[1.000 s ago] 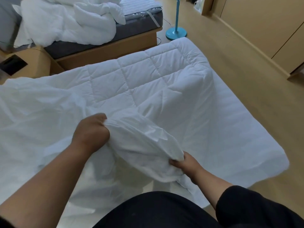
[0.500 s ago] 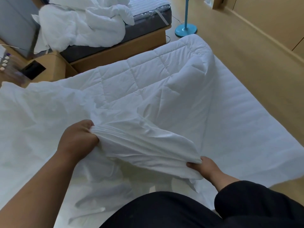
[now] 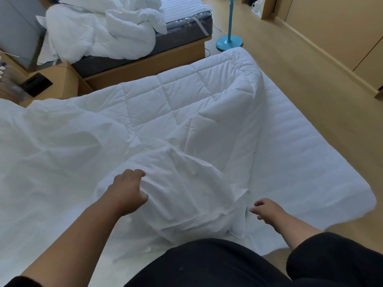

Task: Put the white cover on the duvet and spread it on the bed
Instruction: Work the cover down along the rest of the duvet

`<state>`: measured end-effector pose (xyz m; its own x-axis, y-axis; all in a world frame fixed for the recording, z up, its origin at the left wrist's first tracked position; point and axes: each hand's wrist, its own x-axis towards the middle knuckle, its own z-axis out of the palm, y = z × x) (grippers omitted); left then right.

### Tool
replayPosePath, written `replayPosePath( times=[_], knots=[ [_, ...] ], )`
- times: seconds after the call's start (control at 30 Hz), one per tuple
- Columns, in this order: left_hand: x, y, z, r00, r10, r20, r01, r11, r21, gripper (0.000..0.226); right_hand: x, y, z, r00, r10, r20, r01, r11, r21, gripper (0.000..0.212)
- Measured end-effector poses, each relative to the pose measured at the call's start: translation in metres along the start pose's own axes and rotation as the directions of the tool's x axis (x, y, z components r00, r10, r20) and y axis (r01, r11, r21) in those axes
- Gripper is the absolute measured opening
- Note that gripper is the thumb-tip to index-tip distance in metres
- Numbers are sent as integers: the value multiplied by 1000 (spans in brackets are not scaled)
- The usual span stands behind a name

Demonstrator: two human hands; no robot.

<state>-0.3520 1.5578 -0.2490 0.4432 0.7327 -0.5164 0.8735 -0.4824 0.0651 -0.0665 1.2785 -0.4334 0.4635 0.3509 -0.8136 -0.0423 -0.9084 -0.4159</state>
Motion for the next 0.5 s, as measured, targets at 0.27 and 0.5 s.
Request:
replayPosePath(
  times=[0.27, 0.5],
  knots=[
    [-9, 39, 41, 921, 357, 159, -357, 934, -28, 45, -85, -8, 25, 990, -128, -66, 136, 979, 151, 17],
    [-27, 117, 93, 769, 563, 304, -581, 813, -35, 41, -177, 67, 32, 989, -43, -143, 63, 988, 140, 19]
  ],
)
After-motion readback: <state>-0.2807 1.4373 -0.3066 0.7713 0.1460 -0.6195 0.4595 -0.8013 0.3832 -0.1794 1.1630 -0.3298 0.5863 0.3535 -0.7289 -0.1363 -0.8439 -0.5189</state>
